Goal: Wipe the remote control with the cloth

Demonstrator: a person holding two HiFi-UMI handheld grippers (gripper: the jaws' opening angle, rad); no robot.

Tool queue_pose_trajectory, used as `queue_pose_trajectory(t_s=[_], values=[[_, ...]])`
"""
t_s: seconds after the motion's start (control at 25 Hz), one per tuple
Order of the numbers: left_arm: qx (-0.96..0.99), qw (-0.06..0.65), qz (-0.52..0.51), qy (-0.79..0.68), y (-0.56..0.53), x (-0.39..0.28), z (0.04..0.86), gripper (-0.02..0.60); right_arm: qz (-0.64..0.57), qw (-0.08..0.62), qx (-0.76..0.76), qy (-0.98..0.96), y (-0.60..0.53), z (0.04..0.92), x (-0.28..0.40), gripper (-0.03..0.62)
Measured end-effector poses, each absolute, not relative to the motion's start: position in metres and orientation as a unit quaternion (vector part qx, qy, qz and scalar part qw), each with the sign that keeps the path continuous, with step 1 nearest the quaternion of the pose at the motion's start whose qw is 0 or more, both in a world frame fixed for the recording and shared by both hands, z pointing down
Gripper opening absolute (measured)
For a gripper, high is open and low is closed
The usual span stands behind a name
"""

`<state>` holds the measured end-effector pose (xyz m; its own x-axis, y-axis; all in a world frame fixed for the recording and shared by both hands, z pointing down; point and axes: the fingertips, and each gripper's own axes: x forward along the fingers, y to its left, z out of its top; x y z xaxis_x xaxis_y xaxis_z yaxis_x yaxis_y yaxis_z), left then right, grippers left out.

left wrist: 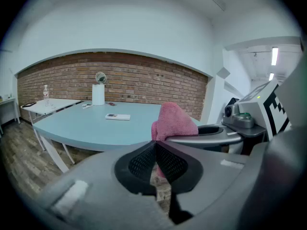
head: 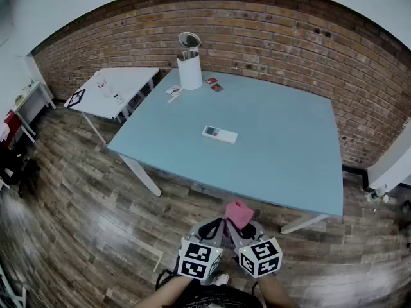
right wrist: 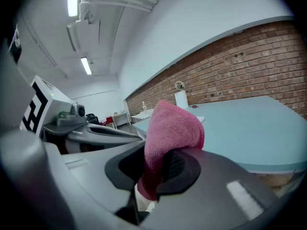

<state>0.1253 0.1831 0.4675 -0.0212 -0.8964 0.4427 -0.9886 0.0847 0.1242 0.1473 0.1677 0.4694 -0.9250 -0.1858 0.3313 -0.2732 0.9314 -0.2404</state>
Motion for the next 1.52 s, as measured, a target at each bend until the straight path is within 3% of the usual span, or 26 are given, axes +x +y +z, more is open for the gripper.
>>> queue_pose_trajectory(t_s=[0.68, 1.52], values=[[0.675, 0.21, 0.111, -0.699, 0.15, 0.106, 0.479, 0.002, 0.15, 0.163, 0.128, -0.967, 0.135, 0.482, 0.131, 0.06], [0.719, 0.221, 0.138, -0.644, 0.052, -0.035, 0.488, 0.002, 0.162, 0.194, 0.187, -0.949, 0.045, 0.488, 0.01, 0.057]])
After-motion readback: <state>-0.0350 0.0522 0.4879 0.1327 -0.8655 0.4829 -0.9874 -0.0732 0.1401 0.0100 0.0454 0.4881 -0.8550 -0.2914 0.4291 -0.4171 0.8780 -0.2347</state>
